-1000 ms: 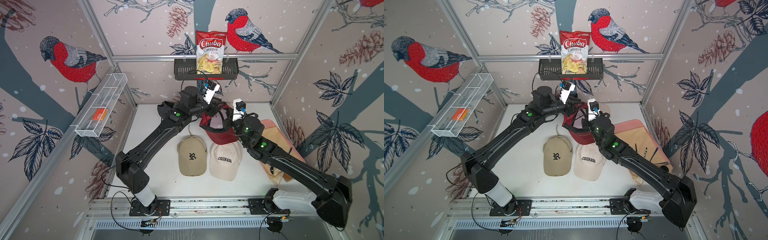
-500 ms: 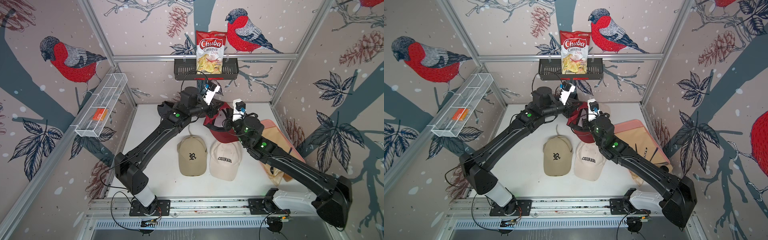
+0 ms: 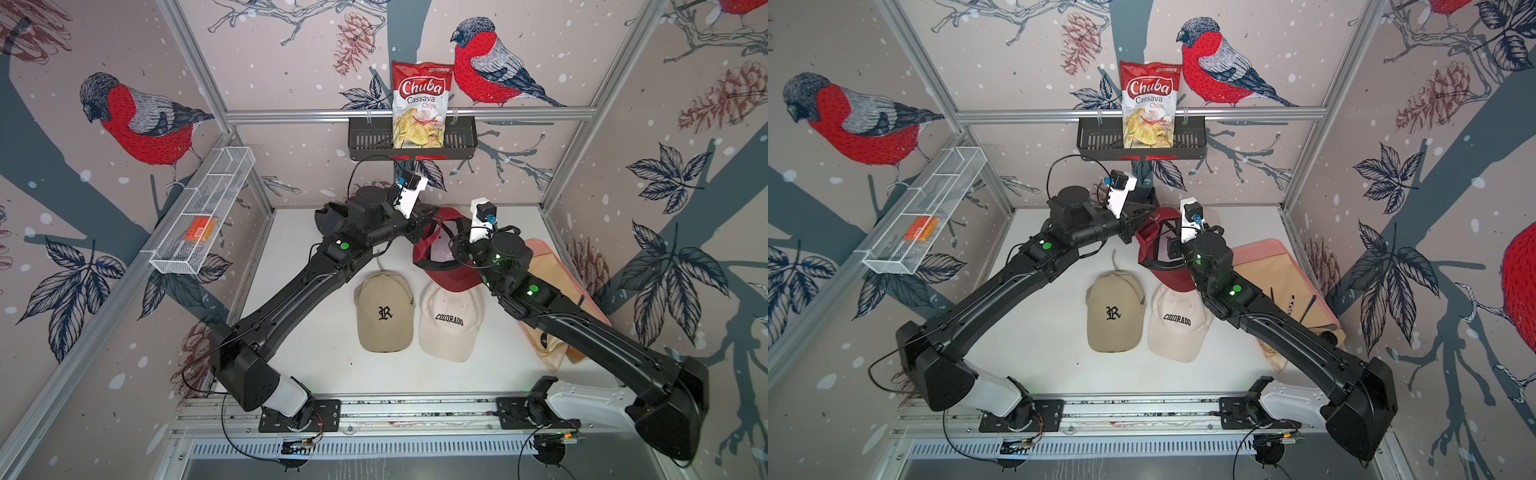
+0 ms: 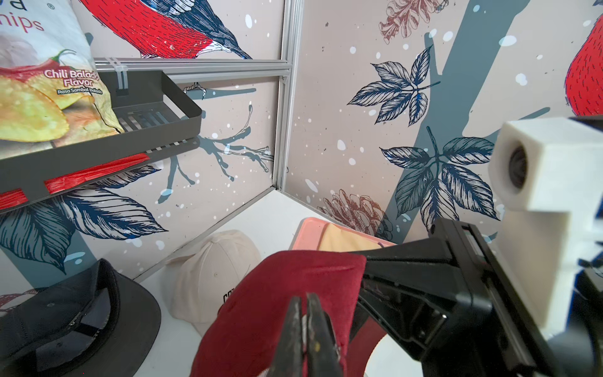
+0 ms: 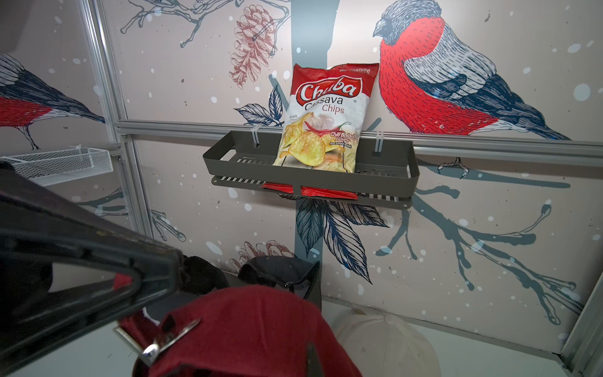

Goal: Open the adjustable buckle of the baseball cap
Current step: Open the adjustable buckle on the baseball cap, then pull the adjustable strap on the baseball cap.

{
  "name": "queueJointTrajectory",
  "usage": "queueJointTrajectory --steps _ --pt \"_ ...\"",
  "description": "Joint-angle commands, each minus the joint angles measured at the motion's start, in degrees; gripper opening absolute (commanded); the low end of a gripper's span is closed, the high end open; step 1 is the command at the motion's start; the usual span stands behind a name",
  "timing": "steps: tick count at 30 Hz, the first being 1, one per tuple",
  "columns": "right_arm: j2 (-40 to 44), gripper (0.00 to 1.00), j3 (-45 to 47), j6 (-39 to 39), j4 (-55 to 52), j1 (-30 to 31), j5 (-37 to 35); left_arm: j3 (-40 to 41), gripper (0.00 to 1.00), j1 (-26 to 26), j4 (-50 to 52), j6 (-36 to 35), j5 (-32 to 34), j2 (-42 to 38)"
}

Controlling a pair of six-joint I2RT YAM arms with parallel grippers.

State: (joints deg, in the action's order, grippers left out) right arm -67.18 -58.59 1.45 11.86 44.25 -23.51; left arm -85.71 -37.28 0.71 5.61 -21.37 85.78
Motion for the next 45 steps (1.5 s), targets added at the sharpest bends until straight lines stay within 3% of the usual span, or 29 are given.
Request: queueJointTrajectory --steps 1,4,5,10,16,25,31,42,45 --pt "0.4 0.0 -0.1 1.6 1.2 -0.2 -1.5 1.0 0.0 0.2 -4.2 0.6 0.9 -1.0" --pt "0.3 0.0 -0.4 2.2 1.2 -0.3 -1.0 1.6 0.29 0.2 -5.7 0.8 1.1 -1.8" --pt "0.3 0.0 -0.5 2.5 1.1 -0.4 -0.8 1.7 0.34 0.2 -6.0 0.6 1.4 -2.2" --pt "0.5 0.0 -0.6 3.8 0.5 -1.0 0.6 4.1 0.42 0.2 -7.2 -2.1 5.6 -6.4" --pt "0.1 0.0 -1.2 4.5 0.1 -1.4 1.7 9.5 0.43 0.2 -5.0 -5.6 8.1 -11.9" --pt "-0.4 0.0 -1.8 5.3 0.4 -1.3 3.6 17.5 0.41 -0.3 -13.0 -3.7 0.0 -11.1" --pt "0.0 0.0 -1.6 5.2 0.0 -0.9 4.1 18.2 0.42 -0.9 -17.3 -4.7 -2.8 -7.8" --pt "0.0 0.0 -1.1 6.5 -0.1 0.0 4.8 17.0 0.42 -2.3 -16.4 -8.1 0.7 -4.2" --pt "-0.2 0.0 -1.2 6.5 -0.1 0.0 5.0 16.9 0.37 -2.4 -16.1 -8.5 1.7 -3.9"
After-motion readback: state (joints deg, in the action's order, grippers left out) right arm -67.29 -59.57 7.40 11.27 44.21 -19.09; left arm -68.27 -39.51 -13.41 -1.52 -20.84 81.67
